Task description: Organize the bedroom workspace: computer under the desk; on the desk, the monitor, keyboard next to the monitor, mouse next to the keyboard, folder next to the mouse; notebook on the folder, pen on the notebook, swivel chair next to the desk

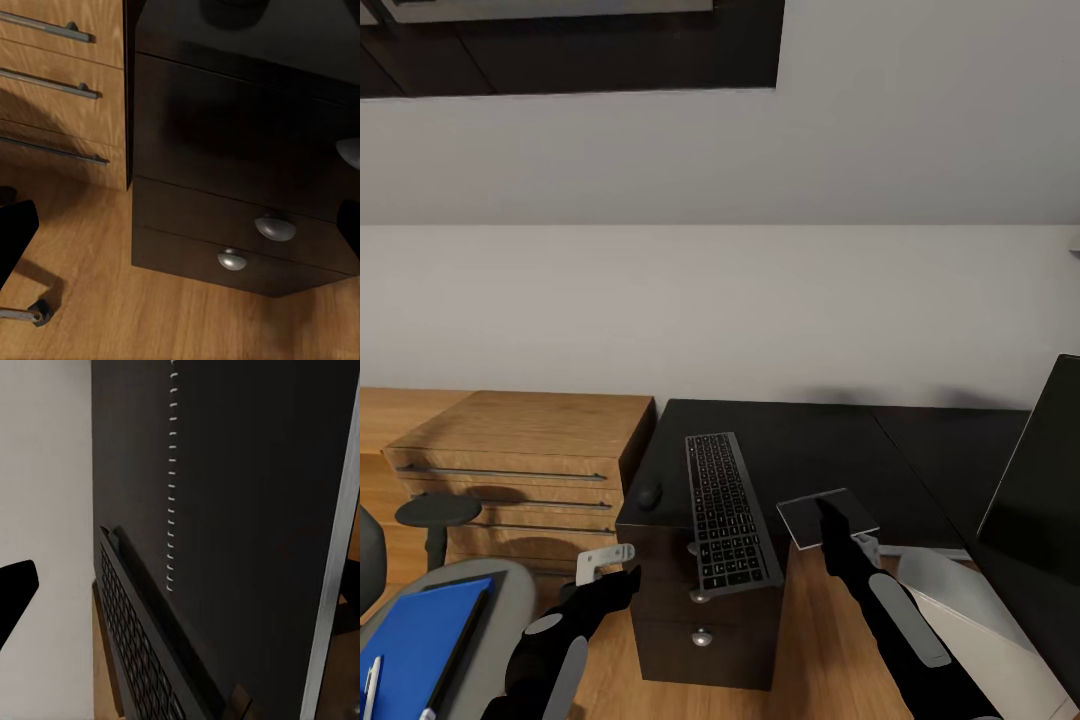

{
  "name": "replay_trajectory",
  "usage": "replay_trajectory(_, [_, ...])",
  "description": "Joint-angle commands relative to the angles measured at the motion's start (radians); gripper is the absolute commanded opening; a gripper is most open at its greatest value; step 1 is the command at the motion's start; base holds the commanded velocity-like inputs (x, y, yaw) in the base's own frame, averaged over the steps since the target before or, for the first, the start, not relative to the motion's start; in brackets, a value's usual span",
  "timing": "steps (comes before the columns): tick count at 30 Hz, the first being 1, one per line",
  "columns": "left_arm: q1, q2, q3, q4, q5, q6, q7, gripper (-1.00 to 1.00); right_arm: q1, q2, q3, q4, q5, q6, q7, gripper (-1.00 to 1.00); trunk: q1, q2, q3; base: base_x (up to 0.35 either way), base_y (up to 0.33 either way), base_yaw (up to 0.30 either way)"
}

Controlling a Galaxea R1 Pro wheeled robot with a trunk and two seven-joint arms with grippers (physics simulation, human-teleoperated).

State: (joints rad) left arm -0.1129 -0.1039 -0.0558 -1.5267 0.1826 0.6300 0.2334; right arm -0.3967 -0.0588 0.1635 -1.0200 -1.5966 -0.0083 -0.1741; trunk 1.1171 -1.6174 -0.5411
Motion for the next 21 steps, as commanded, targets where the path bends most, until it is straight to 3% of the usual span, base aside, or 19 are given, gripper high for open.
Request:
replay_trajectory(1, [-0.001,0.000,-0.001,-0.001,0.011,0.003,0.009,1.00,-0.001,-0.001,0.002,-0.002,-0.005,-0.001,-0.005,1.00,0.000,-0.001,-0.001,0.000,0.000,0.000])
replay_trajectory(10, [-0.001,0.001,-0.001,-0.001,0.011,0.003,0.009,1.00,-0.001,-0.001,0.002,-0.001,-0.004,-0.001,-0.006,1.00,0.000,-0.001,-0.001,-0.059,0.000,0.000])
replay_trajectory(21, [-0.001,0.001,-0.001,-0.001,0.011,0.003,0.009,1.00,-0.001,-0.001,0.002,0.000,-0.003,-0.002,-0.007,1.00,0.000,-0.001,-0.001,-0.294,0.000,0.000])
